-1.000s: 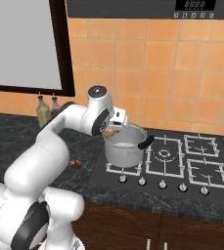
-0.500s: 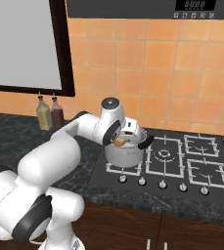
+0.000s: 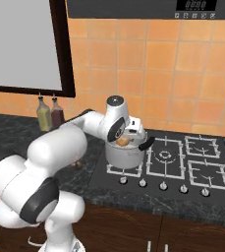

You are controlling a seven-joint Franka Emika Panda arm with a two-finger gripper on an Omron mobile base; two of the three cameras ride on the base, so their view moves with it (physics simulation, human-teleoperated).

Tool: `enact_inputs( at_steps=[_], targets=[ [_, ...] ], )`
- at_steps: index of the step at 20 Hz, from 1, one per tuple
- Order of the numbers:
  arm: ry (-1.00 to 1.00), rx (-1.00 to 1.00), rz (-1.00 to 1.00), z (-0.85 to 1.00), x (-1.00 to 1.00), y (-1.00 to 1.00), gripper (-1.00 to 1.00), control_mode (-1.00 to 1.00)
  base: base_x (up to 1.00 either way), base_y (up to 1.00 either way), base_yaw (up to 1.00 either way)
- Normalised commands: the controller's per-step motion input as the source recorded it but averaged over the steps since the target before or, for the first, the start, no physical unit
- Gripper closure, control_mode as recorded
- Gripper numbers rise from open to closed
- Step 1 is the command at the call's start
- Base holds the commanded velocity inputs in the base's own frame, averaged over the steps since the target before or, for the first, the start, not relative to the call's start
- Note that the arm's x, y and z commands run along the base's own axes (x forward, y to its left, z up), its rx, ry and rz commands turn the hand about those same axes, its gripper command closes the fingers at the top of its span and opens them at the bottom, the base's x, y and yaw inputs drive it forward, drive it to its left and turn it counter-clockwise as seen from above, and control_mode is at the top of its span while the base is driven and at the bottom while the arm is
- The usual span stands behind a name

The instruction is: Put the mushroom and squash in the pot. Retrieve the spatula and lightly stir the vegetables in the pot.

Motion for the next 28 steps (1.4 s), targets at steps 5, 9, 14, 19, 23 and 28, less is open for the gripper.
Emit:
enact_inputs(
  at_steps=[5, 9, 14, 19, 23, 28],
  targets=[
    [0.00, -0.03, 0.00, -0.04, 0.07, 0.00, -1.00, -1.00, 0.00, 0.00, 0.00],
    [-0.14, -0.07, 0.00, 0.27, -0.23, 0.05, -1.00, -1.00, 0.00, 0.00, 0.00],
    [-0.23, -0.05, 0.00, 0.75, -0.68, 0.33, -1.00, -1.00, 0.00, 0.00, 0.00],
    [-0.01, 0.00, 0.00, 0.47, -0.71, 0.98, -1.00, -1.00, 0.00, 0.00, 0.00],
    [0.03, 0.00, -0.03, 0.12, -0.69, 1.00, -1.00, -1.00, 0.00, 0.00, 0.00],
    [0.05, 0.00, -0.03, 0.00, -0.58, 1.00, -1.00, -1.00, 0.00, 0.00, 0.00]
  ],
)
